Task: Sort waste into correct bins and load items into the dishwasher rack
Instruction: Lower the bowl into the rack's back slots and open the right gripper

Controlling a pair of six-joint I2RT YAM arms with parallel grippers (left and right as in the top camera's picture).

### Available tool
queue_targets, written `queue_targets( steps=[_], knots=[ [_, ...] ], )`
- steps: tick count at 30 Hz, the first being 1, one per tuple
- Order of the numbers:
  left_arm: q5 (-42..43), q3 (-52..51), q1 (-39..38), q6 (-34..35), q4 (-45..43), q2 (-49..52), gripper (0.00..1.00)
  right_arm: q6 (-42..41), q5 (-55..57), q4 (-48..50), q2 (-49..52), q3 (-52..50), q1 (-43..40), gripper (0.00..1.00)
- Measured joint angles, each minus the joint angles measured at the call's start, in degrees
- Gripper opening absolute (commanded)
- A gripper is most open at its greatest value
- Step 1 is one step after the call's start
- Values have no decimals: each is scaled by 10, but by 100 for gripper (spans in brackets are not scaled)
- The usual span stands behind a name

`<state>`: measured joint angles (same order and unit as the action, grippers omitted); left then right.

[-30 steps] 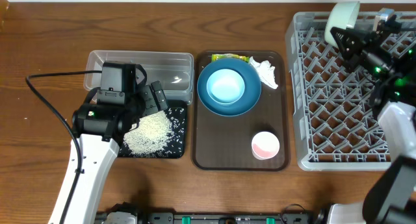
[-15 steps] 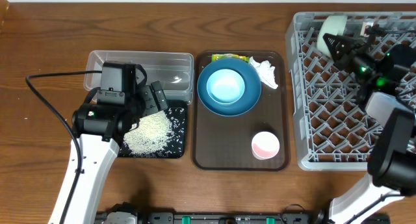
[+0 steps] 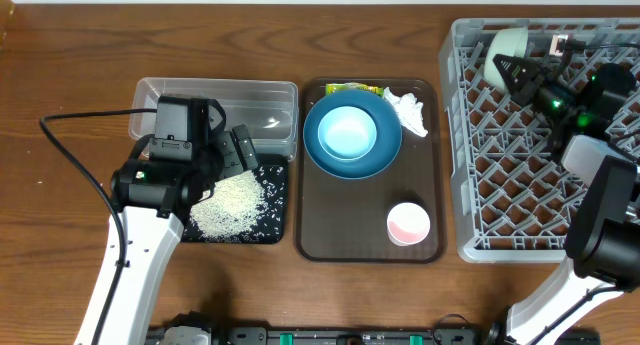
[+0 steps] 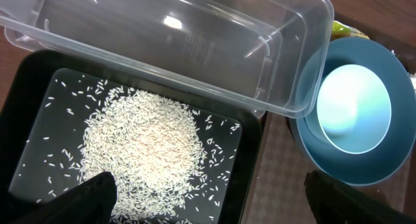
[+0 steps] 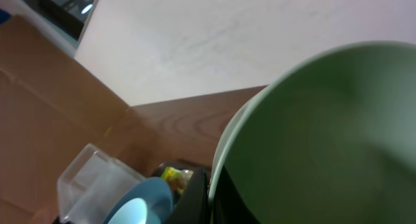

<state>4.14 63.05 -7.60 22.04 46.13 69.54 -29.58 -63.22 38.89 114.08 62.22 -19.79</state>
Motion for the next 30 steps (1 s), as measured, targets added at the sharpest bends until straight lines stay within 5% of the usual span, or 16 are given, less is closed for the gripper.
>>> queue_targets(
  steps=[18, 30],
  knots=[
    [0, 0, 0, 0, 0, 0, 95, -6, -43, -105, -5, 3, -26, 15],
    [0, 0, 0, 0, 0, 0, 95, -33, -49, -126, -1, 2, -84, 38]
  ],
)
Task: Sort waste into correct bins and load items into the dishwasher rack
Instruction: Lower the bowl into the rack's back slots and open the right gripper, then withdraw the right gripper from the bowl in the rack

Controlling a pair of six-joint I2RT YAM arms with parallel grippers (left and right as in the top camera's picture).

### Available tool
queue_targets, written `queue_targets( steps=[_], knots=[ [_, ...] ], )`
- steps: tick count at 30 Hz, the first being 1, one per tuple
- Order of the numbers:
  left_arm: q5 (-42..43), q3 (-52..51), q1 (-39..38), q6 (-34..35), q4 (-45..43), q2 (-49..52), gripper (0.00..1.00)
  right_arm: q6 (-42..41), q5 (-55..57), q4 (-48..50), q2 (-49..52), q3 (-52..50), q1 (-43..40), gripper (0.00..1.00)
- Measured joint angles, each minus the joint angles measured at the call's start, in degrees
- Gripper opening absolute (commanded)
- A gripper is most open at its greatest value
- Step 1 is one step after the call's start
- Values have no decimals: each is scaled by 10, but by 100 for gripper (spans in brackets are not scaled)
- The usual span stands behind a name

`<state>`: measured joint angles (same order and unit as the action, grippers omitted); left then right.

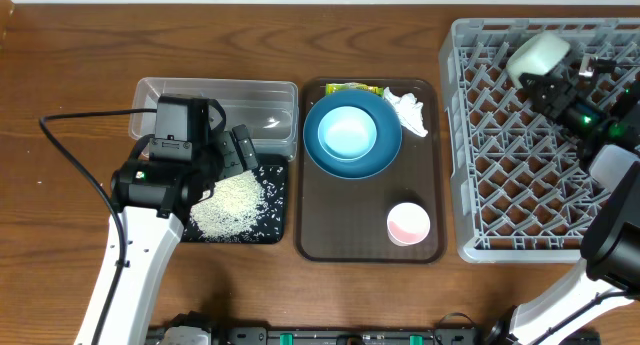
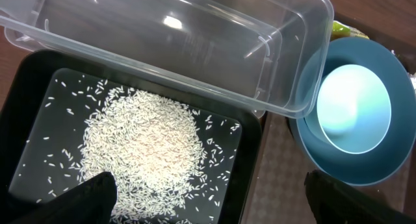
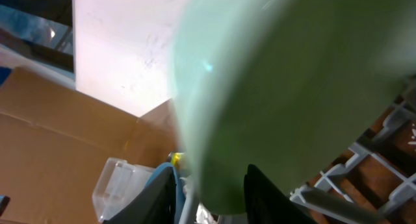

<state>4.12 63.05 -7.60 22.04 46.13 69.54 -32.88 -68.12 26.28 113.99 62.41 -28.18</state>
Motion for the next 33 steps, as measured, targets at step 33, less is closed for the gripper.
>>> queue_targets(
  steps=[33],
  knots=[
    [0, 0, 0, 0, 0, 0, 95, 90, 249, -416, -190, -3, -28, 68]
  ],
)
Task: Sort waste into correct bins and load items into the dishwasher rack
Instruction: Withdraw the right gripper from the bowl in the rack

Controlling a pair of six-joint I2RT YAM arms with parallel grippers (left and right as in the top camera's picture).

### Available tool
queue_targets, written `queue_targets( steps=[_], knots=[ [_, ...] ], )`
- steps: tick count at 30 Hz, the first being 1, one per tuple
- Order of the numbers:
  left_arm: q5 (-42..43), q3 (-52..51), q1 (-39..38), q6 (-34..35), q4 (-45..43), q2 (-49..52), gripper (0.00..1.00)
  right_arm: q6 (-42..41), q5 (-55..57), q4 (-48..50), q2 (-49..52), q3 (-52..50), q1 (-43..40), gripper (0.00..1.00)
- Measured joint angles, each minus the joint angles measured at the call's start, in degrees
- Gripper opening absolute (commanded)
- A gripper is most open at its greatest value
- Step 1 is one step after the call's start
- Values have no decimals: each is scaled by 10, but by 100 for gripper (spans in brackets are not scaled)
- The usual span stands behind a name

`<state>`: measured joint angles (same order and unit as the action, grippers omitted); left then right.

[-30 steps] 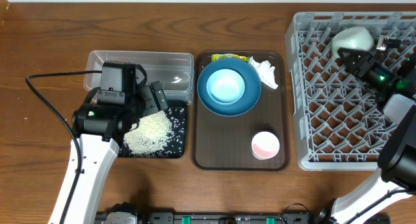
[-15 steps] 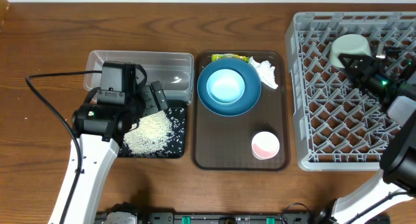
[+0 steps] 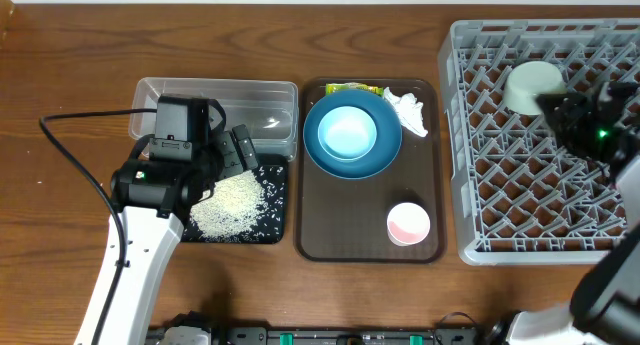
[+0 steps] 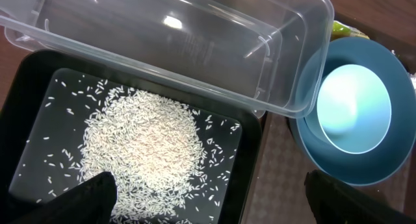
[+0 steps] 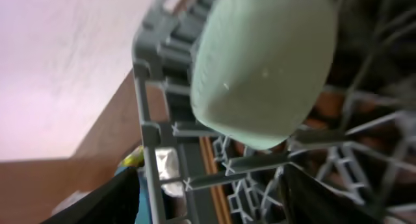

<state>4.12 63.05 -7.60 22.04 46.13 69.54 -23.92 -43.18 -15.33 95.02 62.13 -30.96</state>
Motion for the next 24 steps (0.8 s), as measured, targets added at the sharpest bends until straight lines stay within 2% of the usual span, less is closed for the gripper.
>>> queue_targets(
  steps=[3, 5, 6, 9, 10, 12, 18, 24],
  knots=[
    [0, 0, 0, 0, 0, 0, 95, 15, 44, -8, -55, 0, 1, 66],
    [0, 0, 0, 0, 0, 0, 95, 28, 61, -9, -84, 0, 2, 59],
    [0, 0, 0, 0, 0, 0, 95, 37, 69, -8, -94, 0, 5, 54],
    [0, 0, 0, 0, 0, 0, 95, 63, 81, -4, -112, 0, 22, 27],
    [0, 0, 0, 0, 0, 0, 95, 71, 85, -4, -114, 0, 31, 22],
    [0, 0, 0, 0, 0, 0, 95, 92, 98, -7, -114, 0, 48, 21],
    [0, 0, 0, 0, 0, 0, 95, 167, 169, 9, -108, 0, 99, 26],
    [0, 0, 0, 0, 0, 0, 95, 205, 223, 48, -80, 0, 122, 26]
  ],
)
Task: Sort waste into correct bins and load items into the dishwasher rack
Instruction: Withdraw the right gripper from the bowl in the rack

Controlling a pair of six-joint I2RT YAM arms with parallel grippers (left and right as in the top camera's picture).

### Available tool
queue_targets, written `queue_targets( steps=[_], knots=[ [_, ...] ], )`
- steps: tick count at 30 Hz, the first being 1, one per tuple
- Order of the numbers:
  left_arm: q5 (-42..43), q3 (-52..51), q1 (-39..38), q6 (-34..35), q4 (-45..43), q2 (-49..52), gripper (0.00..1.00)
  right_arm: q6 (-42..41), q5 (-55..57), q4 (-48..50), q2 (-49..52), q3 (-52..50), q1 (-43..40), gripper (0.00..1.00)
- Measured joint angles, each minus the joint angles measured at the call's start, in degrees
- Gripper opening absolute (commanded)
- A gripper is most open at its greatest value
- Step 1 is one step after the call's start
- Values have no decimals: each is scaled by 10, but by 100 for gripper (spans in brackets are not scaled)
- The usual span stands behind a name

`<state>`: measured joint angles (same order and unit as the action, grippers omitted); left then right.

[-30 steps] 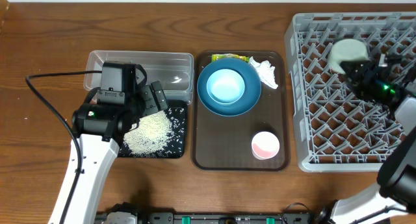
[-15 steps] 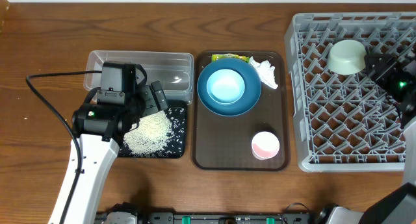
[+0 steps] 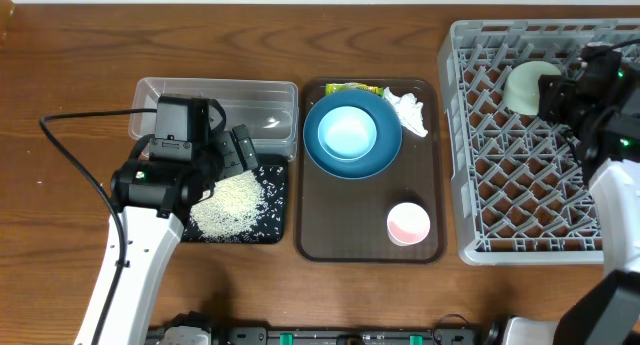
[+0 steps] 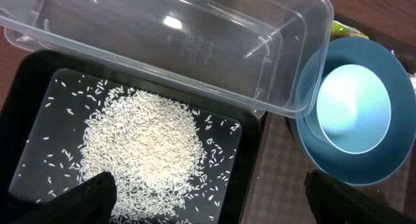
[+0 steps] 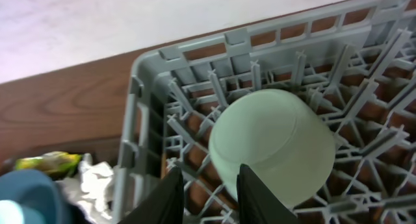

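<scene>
A pale green bowl (image 3: 523, 85) lies bottom up in the far left part of the grey dish rack (image 3: 452, 185). My right gripper (image 3: 553, 97) hovers just to its right. In the right wrist view its fingers (image 5: 174, 198) stand a narrow gap apart, nothing between them, and the bowl (image 5: 273, 152) lies beyond. My left gripper (image 4: 208, 185) hangs open over the black tray (image 3: 276, 225) of spilled rice (image 3: 230, 200). On the brown tray (image 3: 340, 225) are a blue bowl (image 3: 352, 133), a pink cup (image 3: 408, 223), a crumpled napkin (image 3: 408, 110) and a yellow-green wrapper (image 3: 350, 87).
A clear plastic bin (image 3: 220, 100) stands behind the black tray, its corner close to the blue bowl (image 4: 354, 107). The left arm's black cable (image 3: 70, 155) loops over the wooden table on the left. The rack's prongs fill the right side.
My right gripper has pulled back from the green bowl and its fingers now stand closer together. The bowl still lies bottom up in the rack. The left arm has not moved.
My right gripper held the green bowl over the rack's far left corner, then farther right above the rack. Later it was wide open with the bowl lying in the rack. Now it is drawn back beside the bowl. The left arm has stayed over the rice throughout.
</scene>
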<state>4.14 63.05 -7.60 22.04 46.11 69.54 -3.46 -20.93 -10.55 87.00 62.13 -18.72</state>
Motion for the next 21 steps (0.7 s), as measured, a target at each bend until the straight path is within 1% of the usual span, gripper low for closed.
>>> queue_targets(
  steps=[6, 10, 18, 21],
  knots=[
    [0, 0, 0, 0, 0, 0, 95, 12, 16, 33, 57, 0, 6, 30],
    [0, 0, 0, 0, 0, 0, 95, 18, 26, 38, 84, 0, 6, 31],
    [0, 0, 0, 0, 0, 0, 95, 24, 44, 37, 83, 0, 6, 33],
    [0, 0, 0, 0, 0, 0, 95, 24, 45, 36, 63, 0, 6, 38]
  ],
)
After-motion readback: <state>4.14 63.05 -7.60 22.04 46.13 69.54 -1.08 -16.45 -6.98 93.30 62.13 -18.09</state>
